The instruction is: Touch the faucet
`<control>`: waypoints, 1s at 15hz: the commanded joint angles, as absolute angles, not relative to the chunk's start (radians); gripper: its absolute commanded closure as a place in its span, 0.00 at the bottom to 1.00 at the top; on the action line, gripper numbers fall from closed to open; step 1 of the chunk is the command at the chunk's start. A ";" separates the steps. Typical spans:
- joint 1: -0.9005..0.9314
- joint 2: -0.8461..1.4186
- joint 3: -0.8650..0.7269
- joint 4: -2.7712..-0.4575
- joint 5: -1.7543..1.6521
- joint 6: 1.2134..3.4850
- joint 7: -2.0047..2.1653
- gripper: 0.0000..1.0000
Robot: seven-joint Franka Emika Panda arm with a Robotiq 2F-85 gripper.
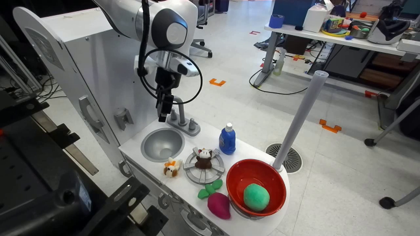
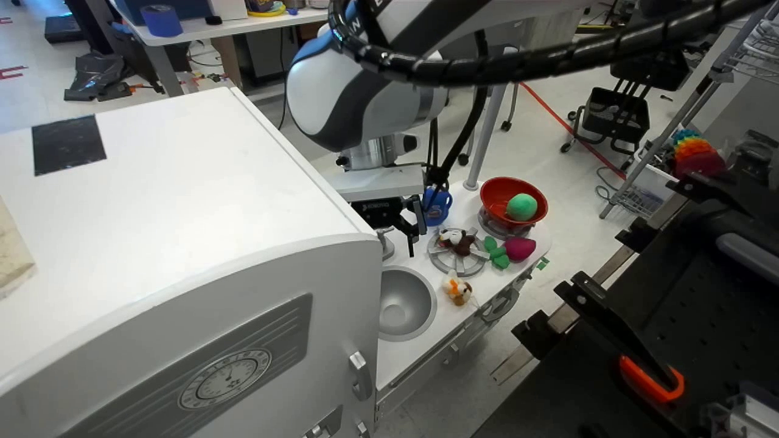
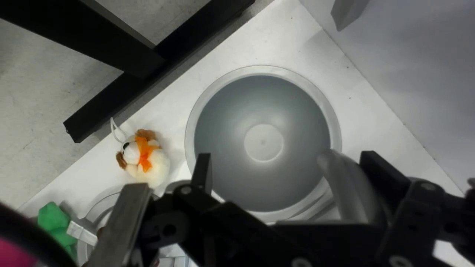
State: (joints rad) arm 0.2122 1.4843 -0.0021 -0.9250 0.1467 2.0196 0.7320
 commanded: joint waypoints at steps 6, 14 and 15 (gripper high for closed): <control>0.112 1.487 0.003 -0.755 0.187 1.892 0.787 0.00; 0.018 1.362 0.094 -0.797 0.265 1.607 0.724 0.00; 0.039 1.429 0.052 -0.755 0.231 1.677 0.760 0.00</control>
State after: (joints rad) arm 0.0388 1.4283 0.0530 -0.7554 0.2317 1.6757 0.7592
